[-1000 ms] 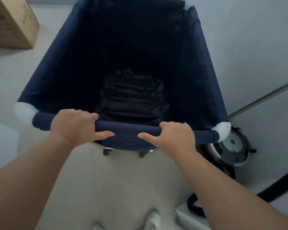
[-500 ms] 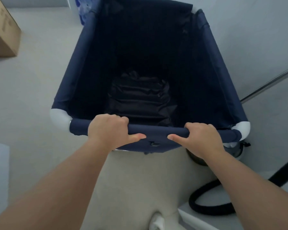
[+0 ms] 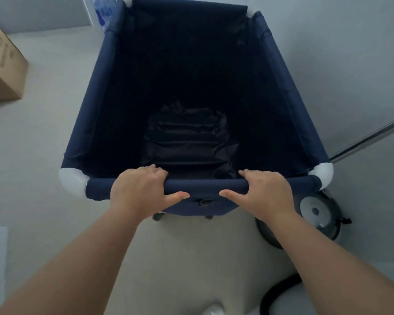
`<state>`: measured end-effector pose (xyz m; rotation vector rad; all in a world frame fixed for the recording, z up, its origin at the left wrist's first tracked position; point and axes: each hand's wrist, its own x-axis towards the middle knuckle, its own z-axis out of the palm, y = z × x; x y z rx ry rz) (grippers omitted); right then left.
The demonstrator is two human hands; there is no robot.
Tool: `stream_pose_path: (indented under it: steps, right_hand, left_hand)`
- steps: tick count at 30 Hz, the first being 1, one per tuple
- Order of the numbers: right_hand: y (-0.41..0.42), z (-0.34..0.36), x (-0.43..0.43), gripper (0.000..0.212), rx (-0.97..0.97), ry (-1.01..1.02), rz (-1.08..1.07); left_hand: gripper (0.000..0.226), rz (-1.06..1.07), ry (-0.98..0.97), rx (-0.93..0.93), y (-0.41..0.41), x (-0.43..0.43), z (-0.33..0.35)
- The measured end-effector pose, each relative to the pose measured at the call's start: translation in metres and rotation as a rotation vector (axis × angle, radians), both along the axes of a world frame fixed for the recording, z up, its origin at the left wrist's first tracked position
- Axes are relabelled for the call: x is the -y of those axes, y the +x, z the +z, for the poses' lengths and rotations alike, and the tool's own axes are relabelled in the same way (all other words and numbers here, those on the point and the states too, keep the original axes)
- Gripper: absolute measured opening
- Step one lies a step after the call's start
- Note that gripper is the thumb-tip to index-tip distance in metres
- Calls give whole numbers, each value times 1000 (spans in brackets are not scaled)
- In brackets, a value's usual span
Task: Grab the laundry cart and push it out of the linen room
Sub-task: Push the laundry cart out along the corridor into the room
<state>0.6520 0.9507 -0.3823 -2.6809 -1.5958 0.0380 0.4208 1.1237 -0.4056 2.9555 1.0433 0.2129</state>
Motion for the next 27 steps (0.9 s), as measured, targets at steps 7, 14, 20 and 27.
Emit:
stream_pose_path:
  steps: [7, 14, 20, 27]
  right_hand:
    - [48, 1, -32, 103, -1, -23, 31]
    - [91, 4, -71, 99, 1, -27, 33]
    - [123, 6, -106, 95, 11, -52, 41]
    - [150, 0, -148, 90, 27, -9, 79]
  left_hand:
    - [97, 15, -15, 28, 48, -28, -2]
    - [93, 42, -15, -12, 86, -61, 0]
    - [91, 36, -36, -25, 116, -92, 2]
    - [82, 24, -4, -39, 139, -136, 5]
